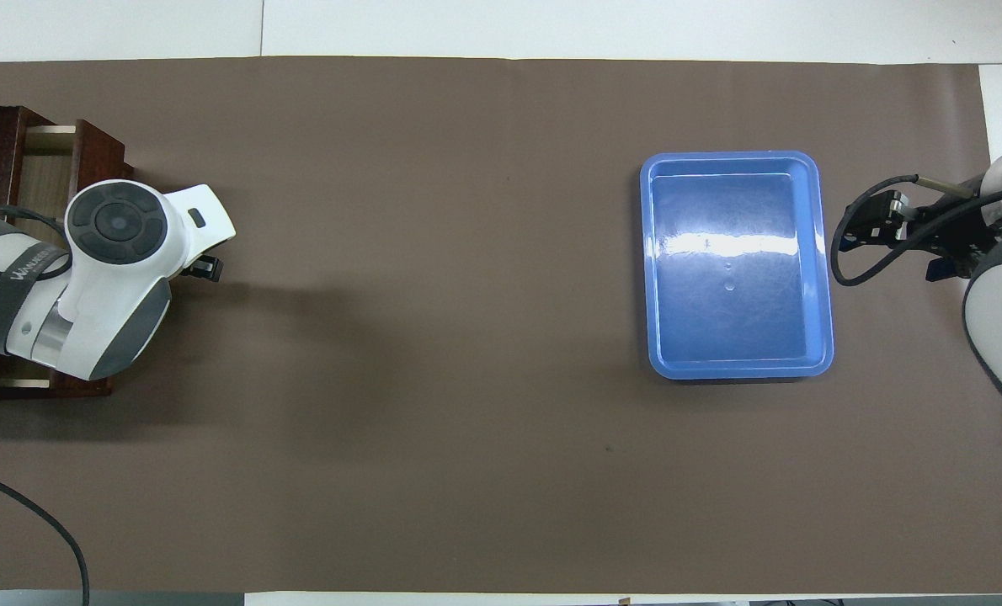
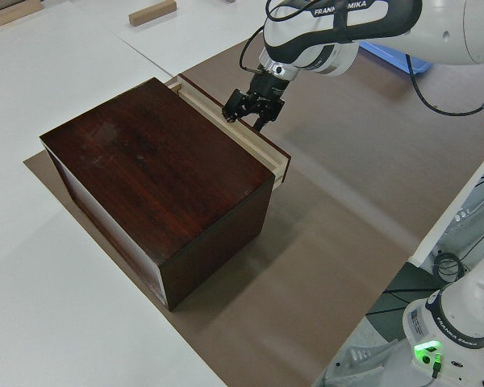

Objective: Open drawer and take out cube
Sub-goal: 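Pull the drawer open with the left gripper while the right gripper rises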

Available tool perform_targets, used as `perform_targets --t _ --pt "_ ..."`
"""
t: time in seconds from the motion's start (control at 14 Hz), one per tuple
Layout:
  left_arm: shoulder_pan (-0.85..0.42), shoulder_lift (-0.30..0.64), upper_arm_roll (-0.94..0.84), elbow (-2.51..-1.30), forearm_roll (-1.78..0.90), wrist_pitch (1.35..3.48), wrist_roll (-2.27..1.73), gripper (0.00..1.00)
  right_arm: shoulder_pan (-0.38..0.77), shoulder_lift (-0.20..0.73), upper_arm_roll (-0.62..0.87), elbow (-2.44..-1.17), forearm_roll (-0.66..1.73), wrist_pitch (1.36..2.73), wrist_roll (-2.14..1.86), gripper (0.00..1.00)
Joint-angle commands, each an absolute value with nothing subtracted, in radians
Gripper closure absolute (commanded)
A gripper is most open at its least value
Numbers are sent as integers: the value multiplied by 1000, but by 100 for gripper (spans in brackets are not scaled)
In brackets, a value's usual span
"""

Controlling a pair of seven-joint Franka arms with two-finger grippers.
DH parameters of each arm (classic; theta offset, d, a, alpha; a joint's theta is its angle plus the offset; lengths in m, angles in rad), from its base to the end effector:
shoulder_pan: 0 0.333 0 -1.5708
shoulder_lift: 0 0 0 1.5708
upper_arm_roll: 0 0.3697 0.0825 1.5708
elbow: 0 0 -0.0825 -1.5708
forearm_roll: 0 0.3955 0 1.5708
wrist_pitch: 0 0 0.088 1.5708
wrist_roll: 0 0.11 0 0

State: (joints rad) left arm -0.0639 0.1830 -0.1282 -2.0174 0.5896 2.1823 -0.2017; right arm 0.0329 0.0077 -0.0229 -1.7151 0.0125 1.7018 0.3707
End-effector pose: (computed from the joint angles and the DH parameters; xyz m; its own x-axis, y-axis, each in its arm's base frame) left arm 0.6000 -0.0912 0.4095 0.9438 -0.3304 0.0004 -0.2967 -0.8479 -0.4393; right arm 0.5744 0.0070 0.6119 0.9348 -0.3544 -0.0240 -0.3546 -0.9350 -0.0037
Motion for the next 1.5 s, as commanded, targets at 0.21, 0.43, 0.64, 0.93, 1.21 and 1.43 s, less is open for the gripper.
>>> perform_targets --t 0.21,0.43,0.64,0.93,1.21,1.43 --pt "-173 204 -121 -1960 540 2097 -248 0 12 9 -20 -1677 29 1654 391 0" --pt "-192 204 -121 -1962 537 2097 -259 0 9 9 -20 -1672 29 1644 391 0" --pt "-206 204 -121 -1962 528 2089 -284 0 28 11 -20 -1674 28 1661 457 0" --pt "-186 204 -117 -1870 517 2010 -279 0 83 55 -15 -1681 35 1715 645 0" --pt "-163 242 -114 -1636 399 1826 -281 0 141 110 -15 -1697 165 1811 884 0" --pt "-106 249 -107 -1520 365 1694 -311 0 195 149 -17 -1689 259 1828 1122 0"
